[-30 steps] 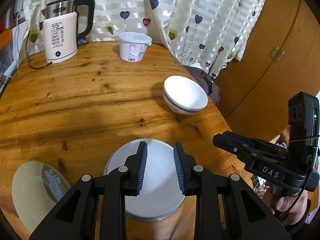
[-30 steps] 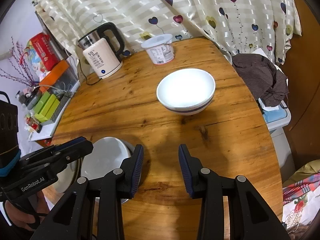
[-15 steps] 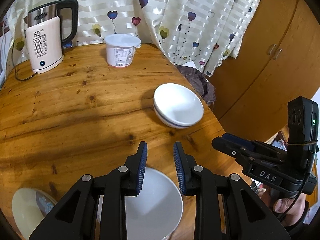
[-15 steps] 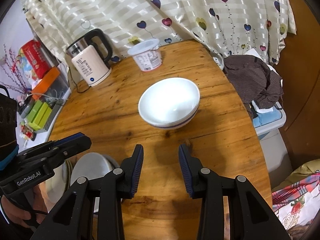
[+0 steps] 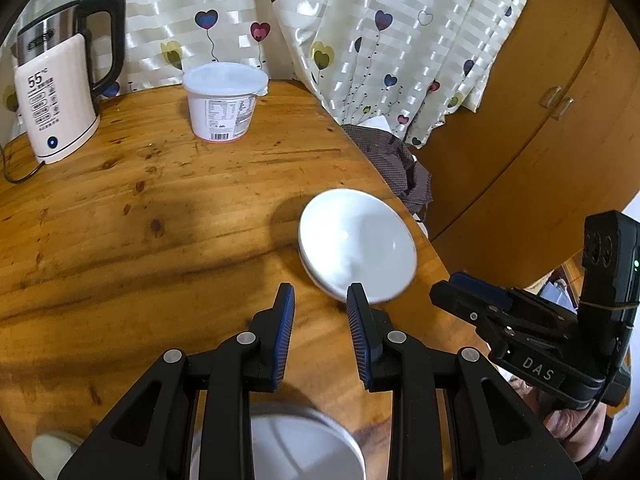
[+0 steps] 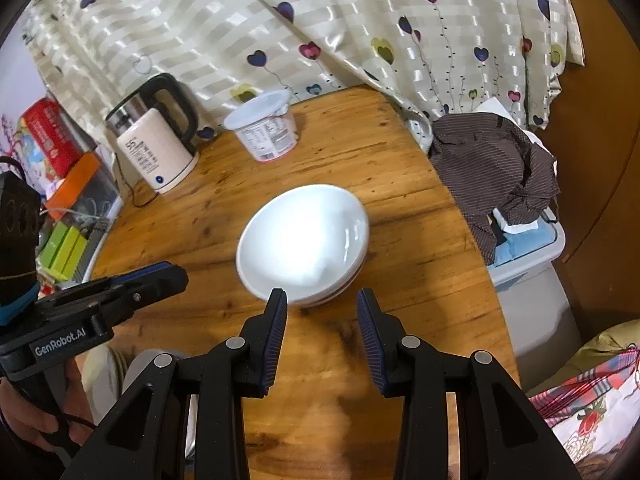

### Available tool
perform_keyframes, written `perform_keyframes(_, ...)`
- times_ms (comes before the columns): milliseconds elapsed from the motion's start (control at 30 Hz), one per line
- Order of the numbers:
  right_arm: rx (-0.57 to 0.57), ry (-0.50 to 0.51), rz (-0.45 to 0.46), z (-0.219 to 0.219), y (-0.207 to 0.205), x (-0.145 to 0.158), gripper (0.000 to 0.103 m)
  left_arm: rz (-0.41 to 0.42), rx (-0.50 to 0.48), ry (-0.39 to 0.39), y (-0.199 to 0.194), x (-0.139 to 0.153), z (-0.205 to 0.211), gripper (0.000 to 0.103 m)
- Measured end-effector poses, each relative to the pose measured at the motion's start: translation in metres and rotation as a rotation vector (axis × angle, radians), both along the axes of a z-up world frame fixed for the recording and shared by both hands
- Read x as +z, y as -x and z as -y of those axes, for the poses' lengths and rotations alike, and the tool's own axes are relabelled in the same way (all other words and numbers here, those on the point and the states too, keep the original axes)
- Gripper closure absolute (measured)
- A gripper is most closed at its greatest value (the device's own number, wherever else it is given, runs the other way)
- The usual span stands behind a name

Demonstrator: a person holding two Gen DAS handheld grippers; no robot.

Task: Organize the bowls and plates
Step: 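Grip the second white bowl's rim with both tools and lift it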

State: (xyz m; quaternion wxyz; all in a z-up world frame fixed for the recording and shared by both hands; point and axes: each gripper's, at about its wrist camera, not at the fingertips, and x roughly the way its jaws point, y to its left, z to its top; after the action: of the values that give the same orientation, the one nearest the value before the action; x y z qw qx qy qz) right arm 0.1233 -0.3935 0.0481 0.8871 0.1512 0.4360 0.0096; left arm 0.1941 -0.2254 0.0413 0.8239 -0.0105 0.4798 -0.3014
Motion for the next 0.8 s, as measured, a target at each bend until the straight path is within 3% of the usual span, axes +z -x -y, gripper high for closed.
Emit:
perform_keyframes(600,-0.018,-0.004,-0.049,0.024,-0.043,-0.027,0.067,-0.088,-0.035,-0.063,-0.042,-0.037,0.034,0.075)
perform_keyframes(800,-0.009,-0.015,-0.063,0.025,-0.052,-0.036,0.078,-0.112,-0.039,-0.057,-0.049,-0.044,0.037,0.075)
